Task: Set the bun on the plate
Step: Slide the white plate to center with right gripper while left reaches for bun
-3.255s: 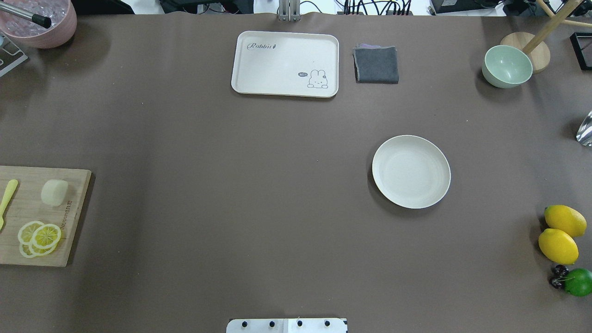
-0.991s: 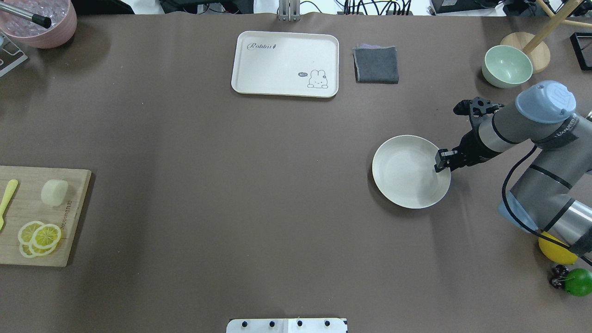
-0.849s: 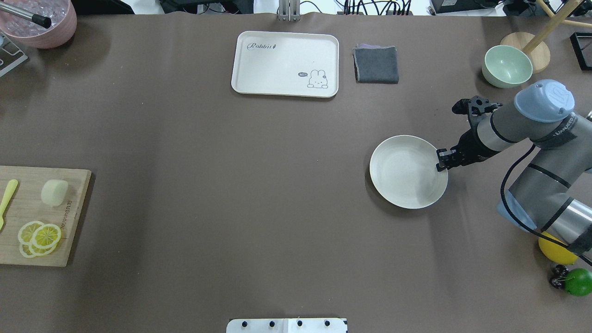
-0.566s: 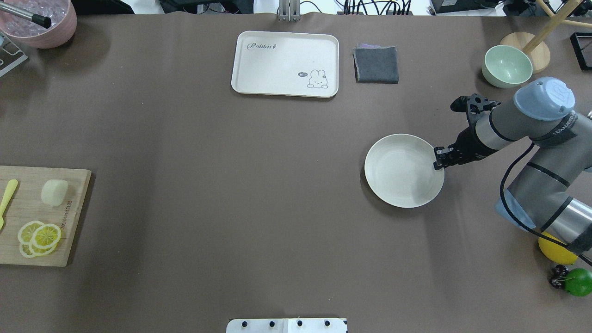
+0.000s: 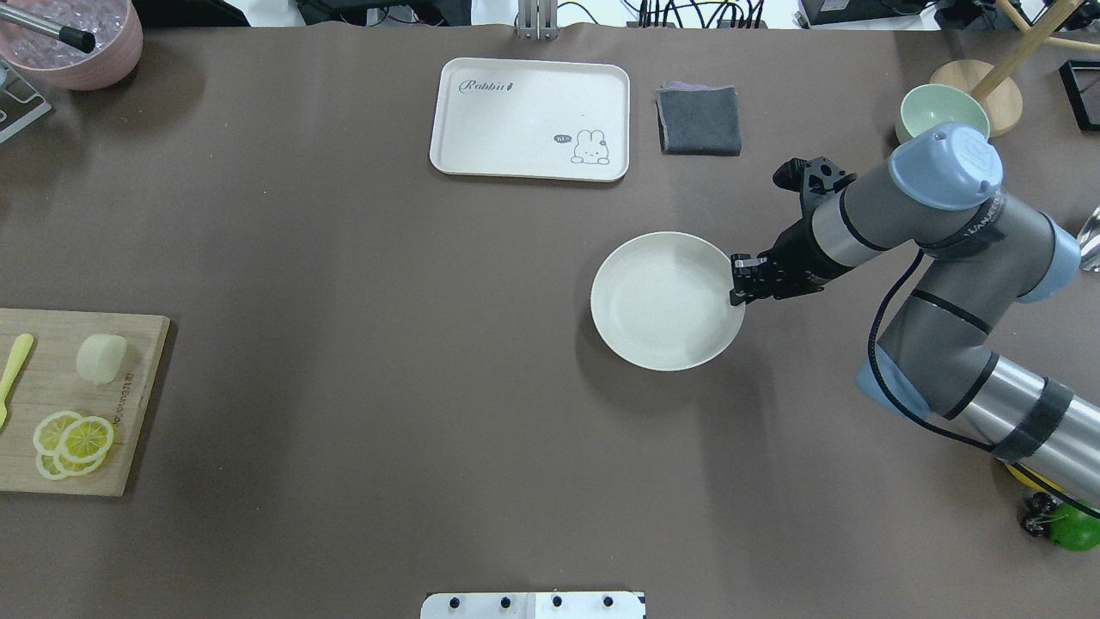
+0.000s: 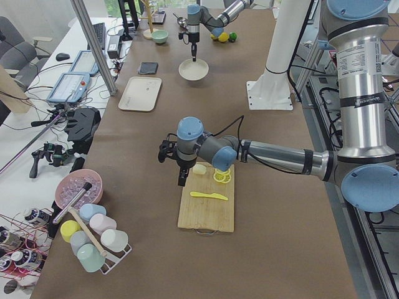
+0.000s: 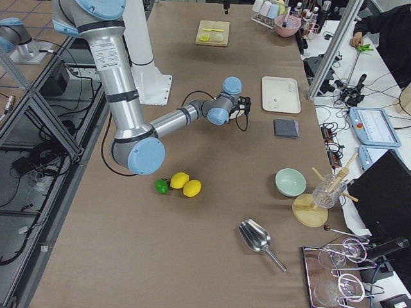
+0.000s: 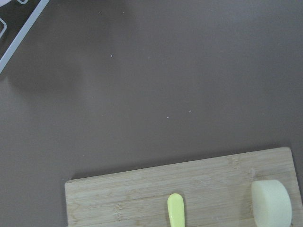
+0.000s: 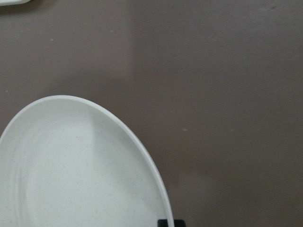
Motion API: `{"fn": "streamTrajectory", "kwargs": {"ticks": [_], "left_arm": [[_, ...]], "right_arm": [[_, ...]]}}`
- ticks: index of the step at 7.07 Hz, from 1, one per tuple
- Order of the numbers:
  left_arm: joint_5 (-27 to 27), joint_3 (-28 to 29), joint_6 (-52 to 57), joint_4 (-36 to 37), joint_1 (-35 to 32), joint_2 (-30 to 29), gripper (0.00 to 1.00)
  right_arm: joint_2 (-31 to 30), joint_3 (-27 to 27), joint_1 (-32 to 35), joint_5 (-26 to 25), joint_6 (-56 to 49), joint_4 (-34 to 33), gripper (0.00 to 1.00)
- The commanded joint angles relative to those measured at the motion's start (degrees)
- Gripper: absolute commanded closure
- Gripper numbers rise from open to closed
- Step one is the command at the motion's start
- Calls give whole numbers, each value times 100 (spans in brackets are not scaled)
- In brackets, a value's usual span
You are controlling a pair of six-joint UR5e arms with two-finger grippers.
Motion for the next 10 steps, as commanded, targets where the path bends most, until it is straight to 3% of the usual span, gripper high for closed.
{"fn": "streamTrajectory", "kwargs": {"ticks": [1, 3, 7, 8, 9, 10], "left_arm": [[164, 31, -864, -148, 635, -188, 3], [882, 232, -1578, -832, 1574, -188, 3], [1184, 829, -1905, -1903, 2219, -118, 8], [1176, 822, -1923, -1907, 2219, -118, 24], [1167, 787, -1923, -1890, 2219, -109, 60], [1158, 769, -1914, -1881, 2211, -109, 95]], "right_arm": [[403, 25, -545, -379, 680, 5, 100], [535, 8, -889, -679, 778, 5, 100], [685, -62, -1198, -1092, 876, -13, 100], [668, -63, -1198, -1102, 885, -13, 44], [685, -19, -1189, -1119, 1120, -4, 0], [685, 25, -1181, -1120, 1192, -4, 0]]}}
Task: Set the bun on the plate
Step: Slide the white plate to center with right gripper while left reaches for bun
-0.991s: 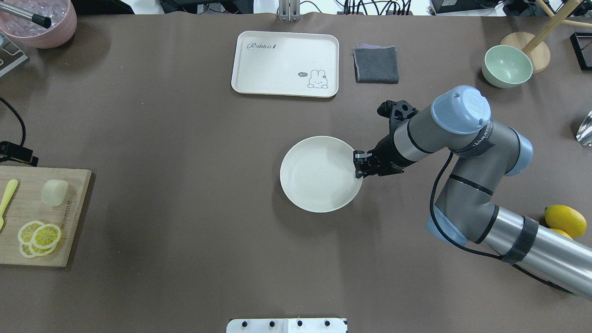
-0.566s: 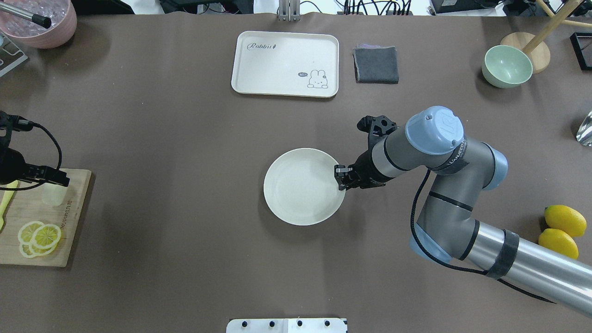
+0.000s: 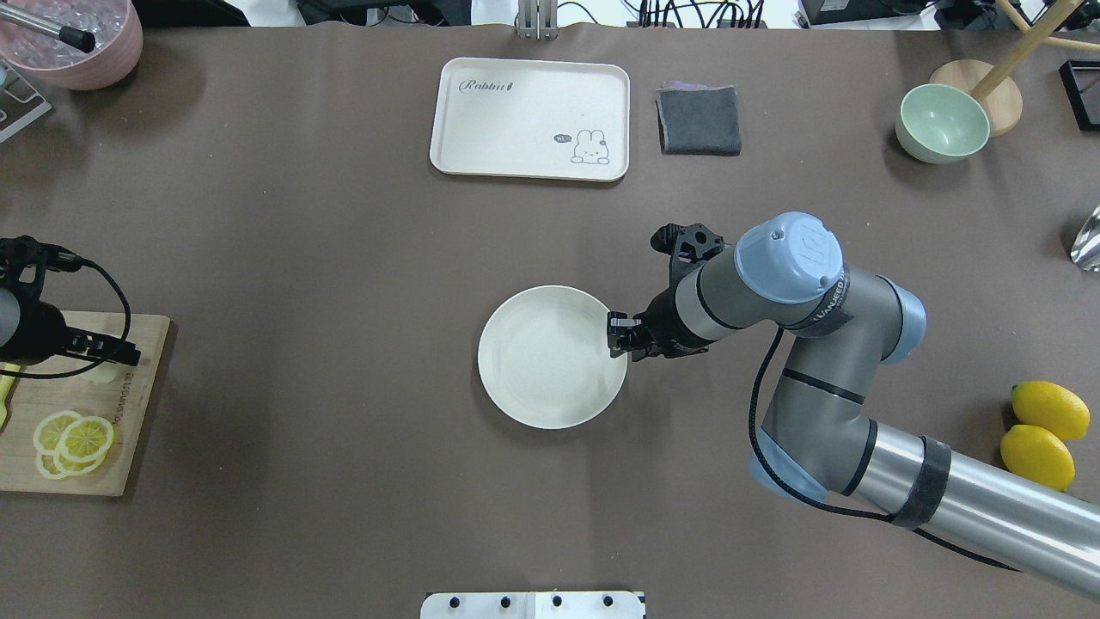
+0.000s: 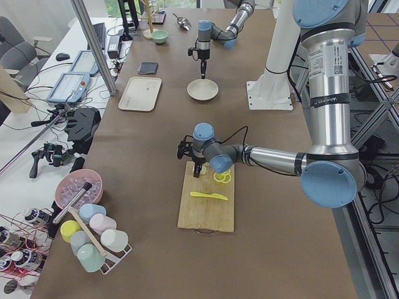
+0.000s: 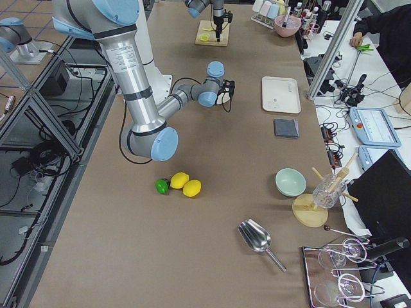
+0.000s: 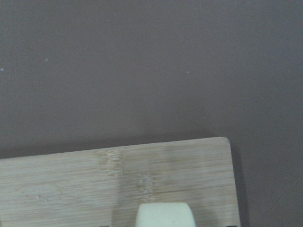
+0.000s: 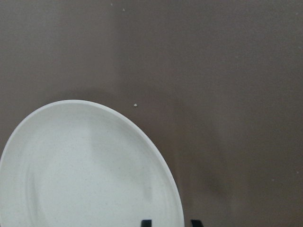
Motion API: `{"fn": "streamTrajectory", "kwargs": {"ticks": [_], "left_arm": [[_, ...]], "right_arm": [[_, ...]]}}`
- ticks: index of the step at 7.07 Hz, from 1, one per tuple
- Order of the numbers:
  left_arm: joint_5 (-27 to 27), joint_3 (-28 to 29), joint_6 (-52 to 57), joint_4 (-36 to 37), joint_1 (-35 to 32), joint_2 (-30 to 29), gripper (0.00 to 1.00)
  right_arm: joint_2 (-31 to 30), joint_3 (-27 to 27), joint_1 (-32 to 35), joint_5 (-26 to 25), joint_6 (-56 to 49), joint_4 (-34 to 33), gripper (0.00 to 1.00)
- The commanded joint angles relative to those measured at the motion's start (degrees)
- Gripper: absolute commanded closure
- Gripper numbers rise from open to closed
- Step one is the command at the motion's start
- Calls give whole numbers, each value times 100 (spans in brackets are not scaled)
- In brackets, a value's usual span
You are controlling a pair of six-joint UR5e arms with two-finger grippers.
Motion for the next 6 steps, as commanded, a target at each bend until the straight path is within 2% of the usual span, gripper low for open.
{"fn": "streamTrajectory", "kwargs": {"ticks": [1, 3, 4, 5, 6], "left_arm": [[-15, -58, 11, 55, -19, 13, 100], [-24, -408, 12, 265, -72, 109, 100], [-15, -810, 3, 589, -72, 127, 100], [-24, -1041, -232, 618, -28, 14, 100], [-15, -1008, -826, 766, 68, -500, 100]], "right_arm": [[6, 100, 6, -11, 185, 3, 0], [-3, 118, 85, 6, 195, 3, 0], [-72, 283, 320, 76, 169, -49, 0], [-282, 354, 645, 242, 90, -59, 0], [-484, 355, 1057, 452, -381, -76, 0]]}}
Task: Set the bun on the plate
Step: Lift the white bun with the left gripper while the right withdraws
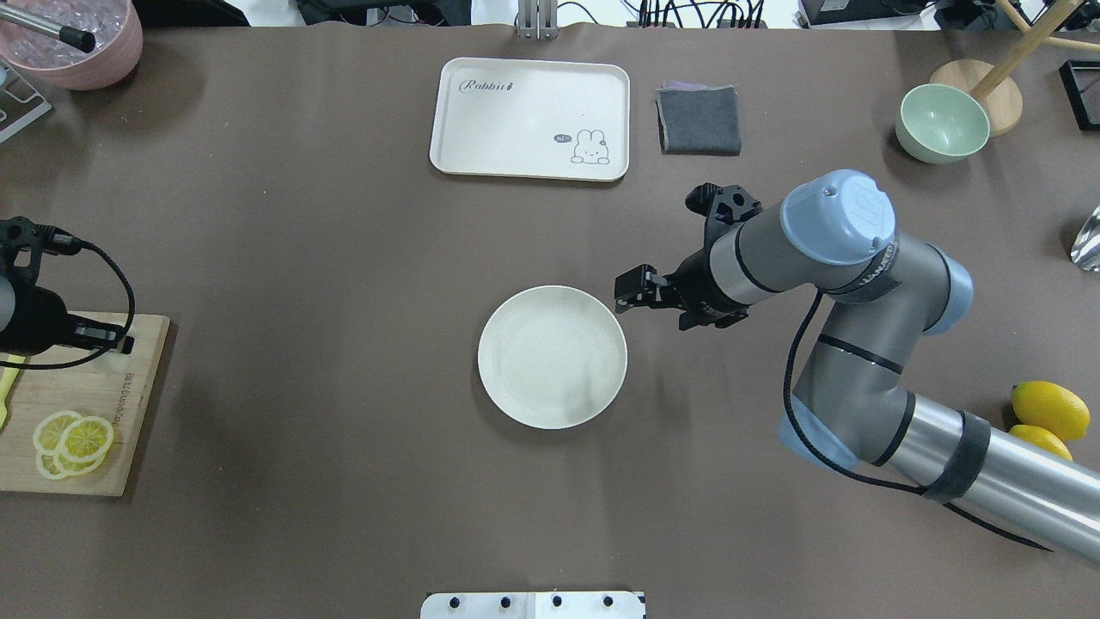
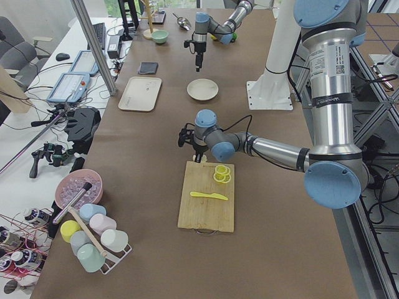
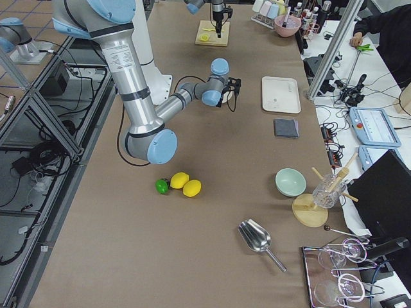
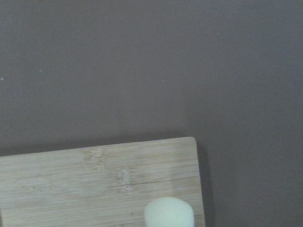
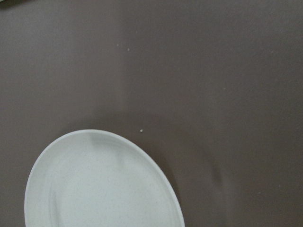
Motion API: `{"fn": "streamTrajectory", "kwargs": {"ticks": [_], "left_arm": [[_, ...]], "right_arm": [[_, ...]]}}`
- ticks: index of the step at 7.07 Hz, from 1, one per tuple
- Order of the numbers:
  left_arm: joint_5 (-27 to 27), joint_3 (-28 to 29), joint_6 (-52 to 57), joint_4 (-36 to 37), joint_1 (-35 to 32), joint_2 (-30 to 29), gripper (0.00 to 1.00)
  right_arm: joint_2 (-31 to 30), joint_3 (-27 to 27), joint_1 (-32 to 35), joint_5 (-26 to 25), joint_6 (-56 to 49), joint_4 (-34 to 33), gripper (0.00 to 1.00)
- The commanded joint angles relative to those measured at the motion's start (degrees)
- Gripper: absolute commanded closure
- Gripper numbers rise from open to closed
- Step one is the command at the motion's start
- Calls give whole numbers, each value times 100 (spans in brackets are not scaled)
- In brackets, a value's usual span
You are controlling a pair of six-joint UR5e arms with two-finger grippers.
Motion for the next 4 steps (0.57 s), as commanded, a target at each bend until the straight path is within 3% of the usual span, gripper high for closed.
{"fn": "streamTrajectory", "kwargs": {"ticks": [1, 3, 4], "left_arm": [[31, -141, -785, 682, 225, -971, 100], [75, -141, -1907, 1544, 794, -2253, 100], [484, -124, -2095, 2393, 1059, -2955, 100]], "right_arm": [[-525, 32, 811, 422, -1127, -22, 0], [-1105, -12, 1610, 870, -2035, -83, 0], [-1474, 5, 2102, 1211, -2840, -153, 0]]}}
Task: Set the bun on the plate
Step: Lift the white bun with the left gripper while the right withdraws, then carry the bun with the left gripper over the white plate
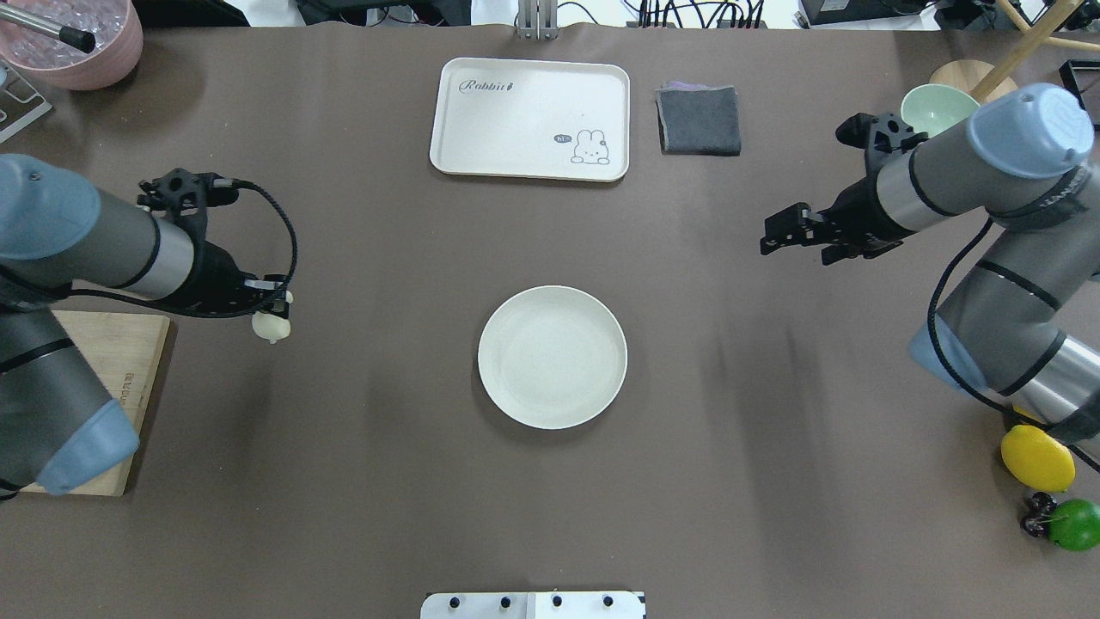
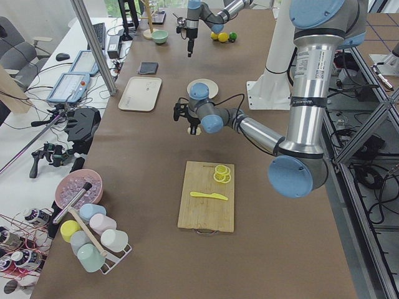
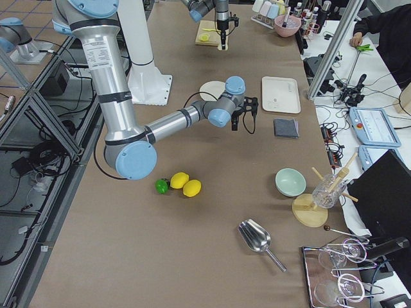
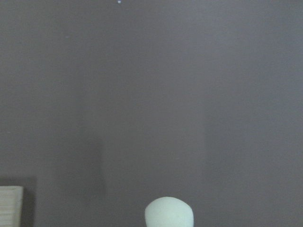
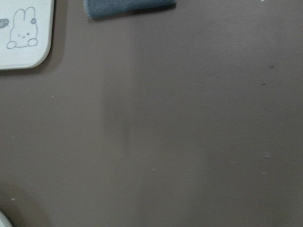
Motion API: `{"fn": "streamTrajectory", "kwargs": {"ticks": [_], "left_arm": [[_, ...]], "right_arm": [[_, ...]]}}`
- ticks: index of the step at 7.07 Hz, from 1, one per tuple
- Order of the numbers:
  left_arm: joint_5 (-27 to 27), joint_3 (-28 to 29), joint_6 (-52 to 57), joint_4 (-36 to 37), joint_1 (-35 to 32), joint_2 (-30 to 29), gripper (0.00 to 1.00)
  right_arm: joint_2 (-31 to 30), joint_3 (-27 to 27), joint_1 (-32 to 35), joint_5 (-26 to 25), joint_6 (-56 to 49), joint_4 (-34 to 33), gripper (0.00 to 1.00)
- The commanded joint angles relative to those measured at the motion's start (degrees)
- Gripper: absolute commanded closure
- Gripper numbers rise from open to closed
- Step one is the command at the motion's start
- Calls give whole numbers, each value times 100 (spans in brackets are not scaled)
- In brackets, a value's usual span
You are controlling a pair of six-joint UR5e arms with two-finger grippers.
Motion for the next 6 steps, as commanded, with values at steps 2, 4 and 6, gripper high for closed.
{"fn": "streamTrajectory", "kwargs": {"ticks": [2, 4, 6], "left_arm": [[997, 329, -907, 1629, 1119, -1878, 100], [1367, 1127, -972, 1622, 1473, -2705, 100], [1448, 1849, -964, 1560, 1623, -3243, 100]], "right_arm": [[-1103, -9, 1200, 549, -2091, -115, 0], [-1543, -26, 1596, 559, -3093, -300, 0], [-1852, 0, 1922, 655, -3650, -405, 0]]}}
